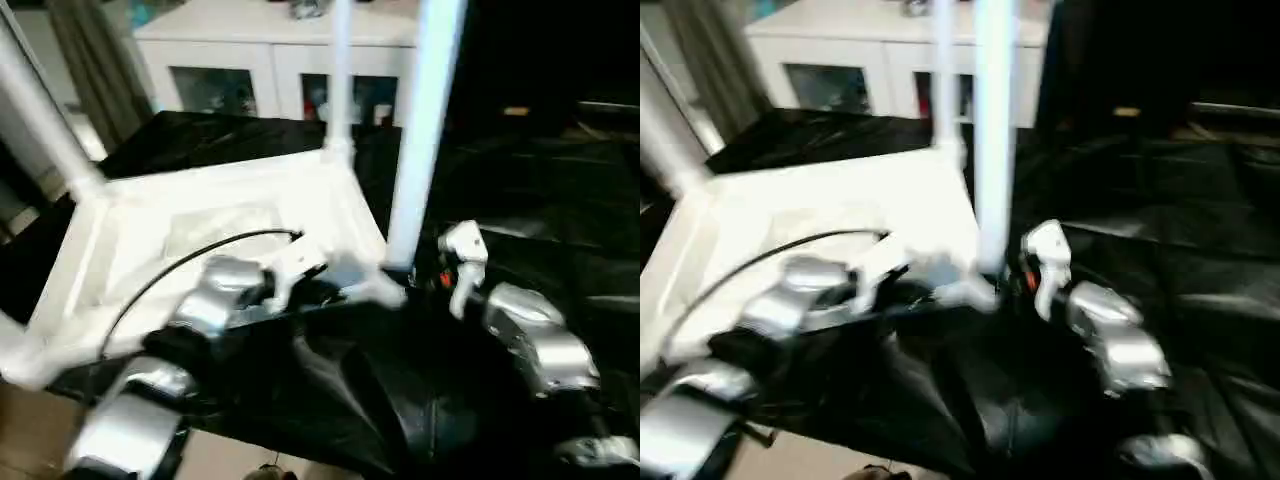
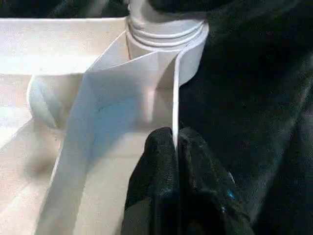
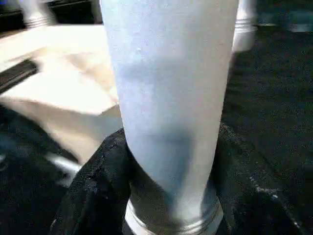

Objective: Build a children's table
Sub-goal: Rotate leg to tighten

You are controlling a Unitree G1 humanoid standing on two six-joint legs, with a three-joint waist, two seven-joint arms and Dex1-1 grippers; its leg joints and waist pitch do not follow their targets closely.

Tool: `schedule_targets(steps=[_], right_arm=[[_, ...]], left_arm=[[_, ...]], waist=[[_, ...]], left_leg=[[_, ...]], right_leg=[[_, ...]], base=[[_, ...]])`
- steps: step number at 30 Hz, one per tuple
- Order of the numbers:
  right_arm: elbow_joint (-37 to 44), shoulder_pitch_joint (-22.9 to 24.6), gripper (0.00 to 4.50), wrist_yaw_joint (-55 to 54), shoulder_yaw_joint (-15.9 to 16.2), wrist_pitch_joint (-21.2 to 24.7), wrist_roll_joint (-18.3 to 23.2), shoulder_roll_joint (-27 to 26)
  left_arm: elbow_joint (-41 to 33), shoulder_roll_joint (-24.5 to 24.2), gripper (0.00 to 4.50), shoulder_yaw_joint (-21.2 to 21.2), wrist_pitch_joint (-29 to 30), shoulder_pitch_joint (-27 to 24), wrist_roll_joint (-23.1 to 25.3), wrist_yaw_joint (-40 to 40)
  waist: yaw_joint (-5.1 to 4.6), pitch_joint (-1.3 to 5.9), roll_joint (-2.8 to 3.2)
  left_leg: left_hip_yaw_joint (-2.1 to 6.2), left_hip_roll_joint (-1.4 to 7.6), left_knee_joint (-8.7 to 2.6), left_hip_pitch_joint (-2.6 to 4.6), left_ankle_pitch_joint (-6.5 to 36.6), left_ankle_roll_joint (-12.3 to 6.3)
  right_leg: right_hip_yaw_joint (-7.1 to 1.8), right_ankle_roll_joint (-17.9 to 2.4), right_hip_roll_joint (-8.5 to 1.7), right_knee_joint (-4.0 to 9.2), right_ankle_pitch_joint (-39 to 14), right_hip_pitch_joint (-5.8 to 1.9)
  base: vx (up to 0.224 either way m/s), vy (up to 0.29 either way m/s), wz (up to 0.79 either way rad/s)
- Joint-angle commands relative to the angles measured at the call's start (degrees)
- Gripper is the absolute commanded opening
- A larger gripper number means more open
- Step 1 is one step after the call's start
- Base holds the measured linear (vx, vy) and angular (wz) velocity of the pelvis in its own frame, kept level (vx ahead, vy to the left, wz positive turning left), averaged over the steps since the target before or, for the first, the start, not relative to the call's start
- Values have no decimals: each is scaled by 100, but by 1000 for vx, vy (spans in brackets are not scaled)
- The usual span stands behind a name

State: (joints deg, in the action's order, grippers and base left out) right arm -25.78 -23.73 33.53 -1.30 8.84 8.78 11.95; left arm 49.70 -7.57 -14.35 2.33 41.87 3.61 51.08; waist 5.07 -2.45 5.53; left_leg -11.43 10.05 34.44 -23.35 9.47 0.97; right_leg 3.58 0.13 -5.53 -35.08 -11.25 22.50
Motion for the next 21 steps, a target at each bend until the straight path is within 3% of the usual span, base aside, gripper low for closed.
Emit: schedule_targets(steps=[1, 2, 5, 8, 10, 11, 15, 16, 19, 21], right_arm=[[-447, 73, 202, -670, 98, 304, -76, -426], [-542, 10, 202, -944, 76, 313, -115, -589], [-658, -140, 202, -873, 274, 145, -185, -897], [-565, -153, 272, -555, 355, 115, -87, -902], [-395, -128, 274, -197, 427, 149, -31, -704], [-273, -100, 293, 122, 480, 148, -56, -511], [-40, -27, 293, 1027, 613, 113, 32, 32], [25, -5, 293, 1272, 643, 95, 74, 182], [193, 34, 293, 2058, 695, 80, 205, 673], [269, 36, 293, 2502, 700, 113, 271, 912]], left_arm=[[167, 190, 0, 348, 14, 290, -87, -983], [251, 299, 0, 364, 28, 344, -75, -1171], [347, 502, 0, 310, -51, 419, -21, -1247], [268, 493, 0, 239, -102, 385, -12, -1010], [126, 368, 0, 170, -166, 293, -36, -604], [64, 252, 0, 117, -250, 237, -67, -274], [-122, -80, 0, -29, -355, 103, -115, 473], [-177, -173, 0, -66, -388, 65, -124, 665], [-364, -446, 0, -134, -443, -47, -225, 1305], [-486, -572, 0, -139, -391, -96, -311, 1664]], waist=[[-56, 291, -100], [-66, 302, -128], [-66, 300, -138], [-59, 311, -142], [-47, 322, -138], [-44, 326, -170], [-1, 351, -159], [18, 361, -169], [47, 398, -137], [59, 423, -154]], left_leg=[[205, 272, -486, 227, 2110, 71], [229, 270, -497, 237, 2188, 126], [234, 289, -524, 253, 2244, 121], [222, 294, -530, 236, 2134, 45], [222, 299, -527, 207, 2014, -49], [214, 300, -525, 192, 1916, -91], [185, 298, -470, 171, 1524, -294], [191, 305, -459, 143, 1393, -363], [173, 329, -413, 141, 1040, -532], [164, 320, -378, 131, 863, -627]], right_leg=[[-191, -1011, -381, 584, -2290, -108], [-182, -899, -393, 608, -2560, -151], [-207, -839, -385, 635, -2444, -135], [-218, -878, -377, 611, -2156, -148], [-221, -932, -387, 583, -1937, -182], [-218, -966, -382, 567, -1794, -187], [-219, -1087, -395, 522, -1427, -215], [-208, -1115, -403, 506, -1344, -255], [-189, -1335, -358, 409, -620, -227], [-181, -1466, -359, 360, -275, -242]], base=[[0, 0, 0], [0, 0, 0], [0, 0, 0], [0, 0, 0], [0, 0, 0], [0, 0, 0], [0, 0, 0], [0, 0, 0], [0, 0, 0], [0, 0, 0]])
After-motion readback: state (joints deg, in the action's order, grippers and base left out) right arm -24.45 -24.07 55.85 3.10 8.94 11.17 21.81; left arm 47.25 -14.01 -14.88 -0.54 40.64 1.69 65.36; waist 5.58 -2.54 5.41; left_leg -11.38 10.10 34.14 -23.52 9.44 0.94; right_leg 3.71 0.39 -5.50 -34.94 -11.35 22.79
